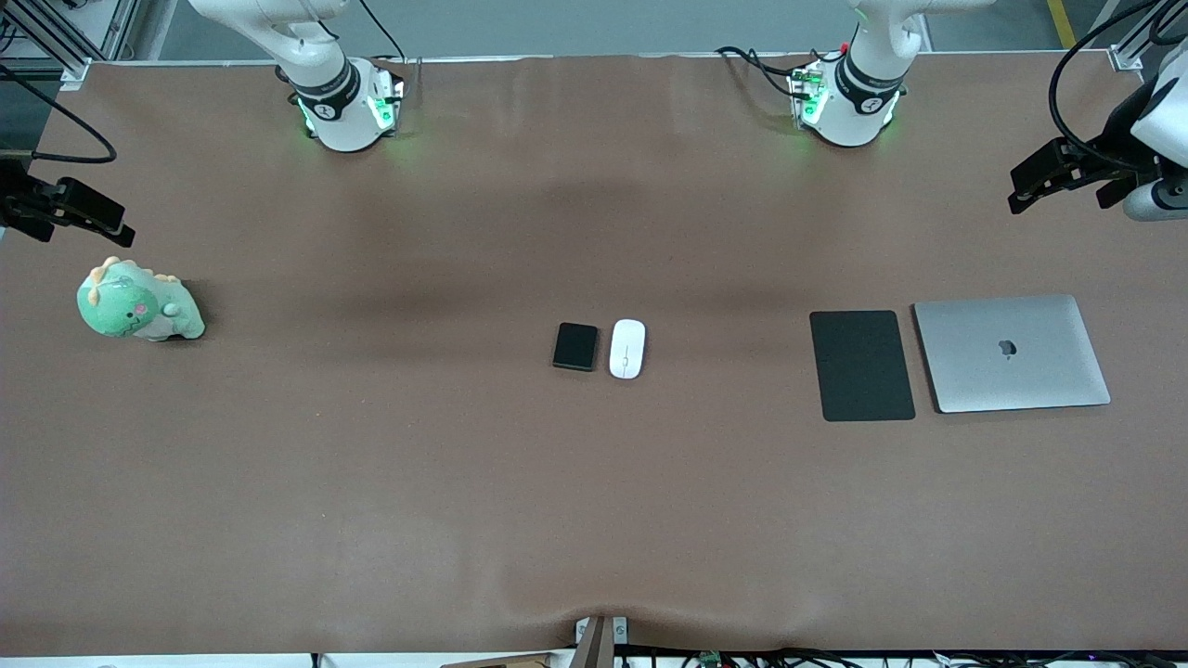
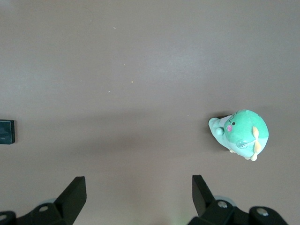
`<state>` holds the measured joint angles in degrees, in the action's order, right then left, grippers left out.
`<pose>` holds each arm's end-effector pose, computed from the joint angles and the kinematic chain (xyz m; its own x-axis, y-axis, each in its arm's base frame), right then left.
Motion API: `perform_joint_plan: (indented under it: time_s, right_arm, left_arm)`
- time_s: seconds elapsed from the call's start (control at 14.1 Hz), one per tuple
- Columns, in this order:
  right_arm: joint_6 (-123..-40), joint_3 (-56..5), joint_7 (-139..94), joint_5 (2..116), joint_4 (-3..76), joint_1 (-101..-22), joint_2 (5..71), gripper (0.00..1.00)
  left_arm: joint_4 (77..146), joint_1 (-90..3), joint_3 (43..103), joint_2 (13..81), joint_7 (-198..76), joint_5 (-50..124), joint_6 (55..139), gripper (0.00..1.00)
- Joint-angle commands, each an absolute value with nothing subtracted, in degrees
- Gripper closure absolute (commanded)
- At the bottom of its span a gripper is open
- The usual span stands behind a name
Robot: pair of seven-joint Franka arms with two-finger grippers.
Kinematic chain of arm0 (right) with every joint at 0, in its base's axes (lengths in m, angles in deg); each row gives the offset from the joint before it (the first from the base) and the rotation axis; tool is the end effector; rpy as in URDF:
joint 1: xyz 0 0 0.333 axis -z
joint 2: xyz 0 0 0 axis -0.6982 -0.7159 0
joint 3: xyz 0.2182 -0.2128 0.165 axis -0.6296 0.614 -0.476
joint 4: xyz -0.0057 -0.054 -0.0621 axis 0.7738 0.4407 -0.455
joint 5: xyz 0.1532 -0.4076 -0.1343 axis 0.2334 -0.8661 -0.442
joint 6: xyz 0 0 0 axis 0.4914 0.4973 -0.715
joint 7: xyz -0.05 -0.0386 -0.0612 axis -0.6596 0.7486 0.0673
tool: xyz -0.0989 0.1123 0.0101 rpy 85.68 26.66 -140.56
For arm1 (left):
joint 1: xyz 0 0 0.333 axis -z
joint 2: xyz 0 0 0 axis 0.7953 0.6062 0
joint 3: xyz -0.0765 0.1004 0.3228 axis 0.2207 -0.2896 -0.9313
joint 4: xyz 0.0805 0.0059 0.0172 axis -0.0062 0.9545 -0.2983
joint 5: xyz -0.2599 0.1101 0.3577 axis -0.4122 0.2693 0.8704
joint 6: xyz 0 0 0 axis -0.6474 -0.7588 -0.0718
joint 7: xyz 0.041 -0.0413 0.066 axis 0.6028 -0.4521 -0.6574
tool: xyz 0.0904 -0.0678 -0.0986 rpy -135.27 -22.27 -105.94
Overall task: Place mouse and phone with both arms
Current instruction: 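Move the left gripper toward the white mouse beside the phone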
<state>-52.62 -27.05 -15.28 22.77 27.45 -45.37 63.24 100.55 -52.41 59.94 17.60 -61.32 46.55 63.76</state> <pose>0.6002 -0.0311 0.6287 0.9955 -0.0907 -0.0275 -0.0910 -0.9958 -0.0080 0.5800 -0.0523 0.6510 0.9990 0.0328 -0.0307 0.0321 -0.9992 -0.0248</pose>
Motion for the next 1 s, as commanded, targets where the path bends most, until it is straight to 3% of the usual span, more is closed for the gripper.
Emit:
perform_joint_plan:
  time_s: [0.0, 0.21, 0.5, 0.93]
  right_arm:
    - [-51.92, -27.29, -14.95, 22.81, 26.70, -44.99, 62.98, 0.00]
    - [-51.92, -27.29, -14.95, 22.81, 26.70, -44.90, 62.98, 0.00]
    - [-51.92, -27.29, -14.95, 22.81, 26.70, -44.90, 62.98, 0.00]
    - [-51.92, -27.29, -14.86, 22.81, 26.70, -44.90, 62.98, 0.00]
  left_arm:
    - [99.57, -51.73, 60.09, 18.88, -62.16, 45.50, 62.47, 0.00]
    - [99.57, -49.79, 63.95, 24.06, -62.95, 43.83, 64.57, 0.00]
    - [99.83, -46.90, 71.60, 31.88, -67.16, 44.79, 73.87, 0.00]
    - [99.57, -36.36, 71.78, 46.38, -75.40, 46.37, 91.35, 0.00]
